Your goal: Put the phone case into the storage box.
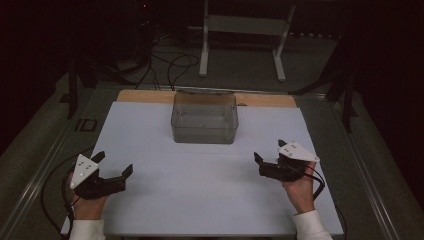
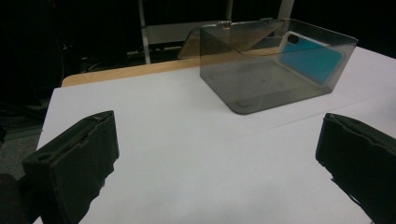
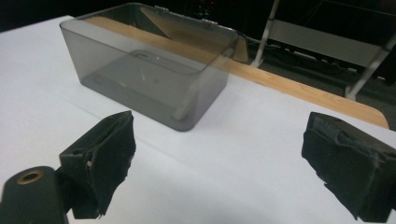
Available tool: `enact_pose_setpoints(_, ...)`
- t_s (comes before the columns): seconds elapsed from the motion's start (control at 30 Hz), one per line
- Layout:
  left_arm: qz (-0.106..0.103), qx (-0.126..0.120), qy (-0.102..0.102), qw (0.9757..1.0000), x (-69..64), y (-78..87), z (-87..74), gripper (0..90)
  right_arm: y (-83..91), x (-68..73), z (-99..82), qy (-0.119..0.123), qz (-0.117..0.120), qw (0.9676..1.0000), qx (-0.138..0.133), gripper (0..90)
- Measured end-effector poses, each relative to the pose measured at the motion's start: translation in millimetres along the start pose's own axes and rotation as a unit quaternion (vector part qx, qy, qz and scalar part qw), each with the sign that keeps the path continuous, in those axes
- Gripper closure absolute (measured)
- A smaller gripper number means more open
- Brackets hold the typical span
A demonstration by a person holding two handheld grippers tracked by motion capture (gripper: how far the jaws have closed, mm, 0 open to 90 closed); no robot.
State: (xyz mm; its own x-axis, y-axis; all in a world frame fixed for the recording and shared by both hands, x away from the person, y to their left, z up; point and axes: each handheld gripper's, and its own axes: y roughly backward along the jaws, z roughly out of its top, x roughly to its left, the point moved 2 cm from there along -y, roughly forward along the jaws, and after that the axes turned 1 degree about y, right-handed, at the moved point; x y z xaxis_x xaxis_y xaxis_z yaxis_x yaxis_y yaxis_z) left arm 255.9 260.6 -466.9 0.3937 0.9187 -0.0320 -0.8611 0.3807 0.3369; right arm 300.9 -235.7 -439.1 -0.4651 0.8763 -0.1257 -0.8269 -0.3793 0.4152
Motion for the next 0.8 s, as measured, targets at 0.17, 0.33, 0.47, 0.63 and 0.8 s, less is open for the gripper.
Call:
enact_pose_setpoints(0.17,-0.002,0.001,-0.001,1.0000,0.0,1.0,0.5,0.2,5.1,-1.9,-6.5,-0.009,0.001,1.0000,0.002,9.7)
enact_pose_setpoints(0.33,-0.002,-0.002,-0.002,1.0000,1.5,3.7,1.8,0.2,10.9,-2.2,-12.5,-0.021,0.007,0.9997,-0.007,9.7)
enact_pose_setpoints(0.47,-0.001,-0.006,0.001,1.0000,2.9,6.2,2.6,0.1,15.8,-1.7,-19.8,-0.026,0.009,0.9996,0.002,9.7)
enact_pose_setpoints(0.63,-0.005,-0.007,-0.001,1.0000,2.7,7.3,2.8,0.2,25.6,-1.1,-25.7,-0.023,0.004,0.9997,-0.006,9.7)
enact_pose_setpoints(0.8,-0.014,-0.011,-0.006,0.9998,0.0,8.3,1.9,0.2,31.4,-3.6,-39.1,-0.021,-0.011,0.9997,-0.005,9.7)
